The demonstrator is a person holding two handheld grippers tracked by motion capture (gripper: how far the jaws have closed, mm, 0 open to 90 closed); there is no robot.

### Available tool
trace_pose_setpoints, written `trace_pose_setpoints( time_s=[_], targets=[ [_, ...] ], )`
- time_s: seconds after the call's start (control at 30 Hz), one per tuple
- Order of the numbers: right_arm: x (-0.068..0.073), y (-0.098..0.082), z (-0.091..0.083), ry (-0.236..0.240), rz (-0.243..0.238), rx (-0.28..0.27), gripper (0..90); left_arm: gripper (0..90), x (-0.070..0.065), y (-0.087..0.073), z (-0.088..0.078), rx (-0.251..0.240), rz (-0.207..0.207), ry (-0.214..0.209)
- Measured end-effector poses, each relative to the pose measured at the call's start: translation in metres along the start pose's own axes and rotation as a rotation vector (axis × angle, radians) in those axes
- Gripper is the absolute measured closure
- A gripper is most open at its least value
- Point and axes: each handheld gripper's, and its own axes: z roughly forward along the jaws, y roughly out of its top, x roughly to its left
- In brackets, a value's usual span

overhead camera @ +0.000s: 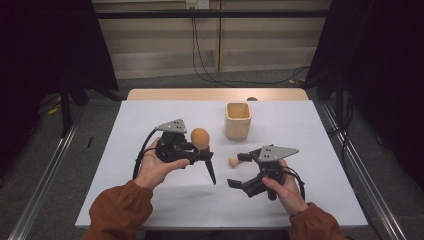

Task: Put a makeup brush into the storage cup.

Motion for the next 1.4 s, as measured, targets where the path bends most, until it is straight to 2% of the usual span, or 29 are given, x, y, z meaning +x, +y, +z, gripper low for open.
trace_pose_setpoints(
  time_s=[0.13,0.23,0.27,0.33,0.43,0.5,0.63,0.8,0.9,0.97,1.03,1.17,1.4],
  targets=[
    [0.003,0.000,0.001,0.011,-0.006,0.008,2.2,65.8,0.000,-0.004,0.008,0.008,-0.005,-0.005],
    [0.006,0.001,0.003,0.024,-0.031,0.012,2.2,65.7,-0.001,-0.006,0.012,0.012,-0.009,-0.011],
    [0.007,0.002,0.003,0.042,-0.033,0.013,2.2,65.7,-0.001,-0.006,0.013,0.012,-0.011,-0.010],
    [0.008,0.003,0.005,0.037,-0.050,0.015,2.2,65.8,-0.001,-0.006,0.014,0.018,-0.006,-0.010],
    [0.010,0.005,0.009,0.035,-0.029,0.021,3.1,65.8,-0.003,-0.006,0.016,0.021,-0.004,-0.014],
    [0.012,0.006,0.012,0.017,-0.035,0.033,4.1,65.8,-0.003,-0.006,0.017,0.018,-0.007,-0.020],
    [0.014,0.008,0.019,0.021,-0.028,0.045,6.0,65.8,-0.005,-0.006,0.019,0.009,-0.010,-0.028],
    [0.014,0.011,0.024,0.018,-0.026,0.038,16.6,65.7,-0.006,-0.005,0.019,0.006,-0.009,-0.030],
    [0.014,0.012,0.028,0.016,-0.046,0.032,30.9,65.8,-0.006,-0.005,0.019,0.005,-0.008,-0.030],
    [0.014,0.011,0.031,0.007,-0.038,0.043,31.4,65.8,-0.006,-0.006,0.020,0.007,-0.006,-0.030],
    [0.013,0.010,0.033,0.009,-0.037,0.046,40.5,65.8,-0.006,-0.006,0.021,0.009,-0.008,-0.034],
    [0.012,0.011,0.036,0.005,-0.026,0.033,52.8,65.8,-0.006,-0.006,0.022,0.008,-0.011,-0.034],
    [0.012,0.011,0.039,0.004,-0.006,0.029,62.3,65.8,-0.005,-0.008,0.023,0.009,-0.011,-0.029]
  ],
)
